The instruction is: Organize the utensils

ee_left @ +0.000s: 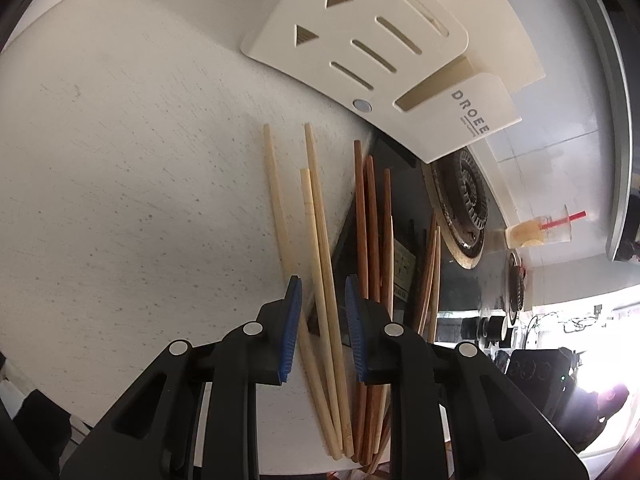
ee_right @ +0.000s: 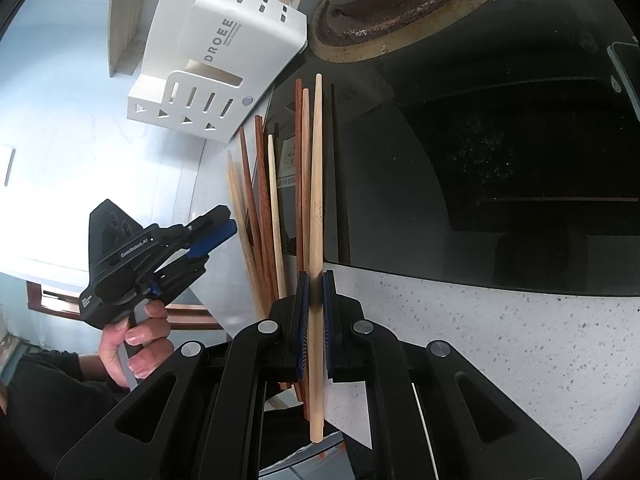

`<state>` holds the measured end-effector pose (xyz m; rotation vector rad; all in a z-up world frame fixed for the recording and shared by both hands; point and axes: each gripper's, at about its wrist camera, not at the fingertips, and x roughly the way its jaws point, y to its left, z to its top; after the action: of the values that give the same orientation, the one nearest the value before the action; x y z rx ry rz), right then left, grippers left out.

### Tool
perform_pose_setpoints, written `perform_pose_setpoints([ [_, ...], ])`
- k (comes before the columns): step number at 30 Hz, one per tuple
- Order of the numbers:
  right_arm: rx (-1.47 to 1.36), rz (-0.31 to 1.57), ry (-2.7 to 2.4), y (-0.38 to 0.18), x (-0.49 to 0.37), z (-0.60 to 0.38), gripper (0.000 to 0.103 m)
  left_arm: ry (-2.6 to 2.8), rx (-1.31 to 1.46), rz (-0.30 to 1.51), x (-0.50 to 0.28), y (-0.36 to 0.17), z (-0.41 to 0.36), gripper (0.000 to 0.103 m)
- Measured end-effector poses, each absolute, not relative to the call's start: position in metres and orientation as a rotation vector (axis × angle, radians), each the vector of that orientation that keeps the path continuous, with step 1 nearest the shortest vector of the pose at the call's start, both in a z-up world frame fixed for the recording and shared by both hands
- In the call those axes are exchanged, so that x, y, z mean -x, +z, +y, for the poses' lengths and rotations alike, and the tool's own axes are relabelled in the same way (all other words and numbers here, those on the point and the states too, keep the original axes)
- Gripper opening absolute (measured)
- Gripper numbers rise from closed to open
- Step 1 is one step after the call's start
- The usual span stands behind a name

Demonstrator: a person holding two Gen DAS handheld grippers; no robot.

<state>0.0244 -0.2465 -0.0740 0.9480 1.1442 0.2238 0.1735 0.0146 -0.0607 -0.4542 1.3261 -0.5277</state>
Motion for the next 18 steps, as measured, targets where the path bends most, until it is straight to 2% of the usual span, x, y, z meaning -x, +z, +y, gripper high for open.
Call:
perform_pose_setpoints([
  [10, -0.950, 1.141, 0.232, -0.073, -0.023, -0.246, 0.008, -0.515, 0.403, 1.331, -0.174, -0.059, 0.005, 0.020],
  [18, -0.950, 1.138, 0.231, -0.072, -0.021, -0.248, 0.008, -0.522, 0.396, 1.345, -0.175, -0.064, 0.002, 0.012],
])
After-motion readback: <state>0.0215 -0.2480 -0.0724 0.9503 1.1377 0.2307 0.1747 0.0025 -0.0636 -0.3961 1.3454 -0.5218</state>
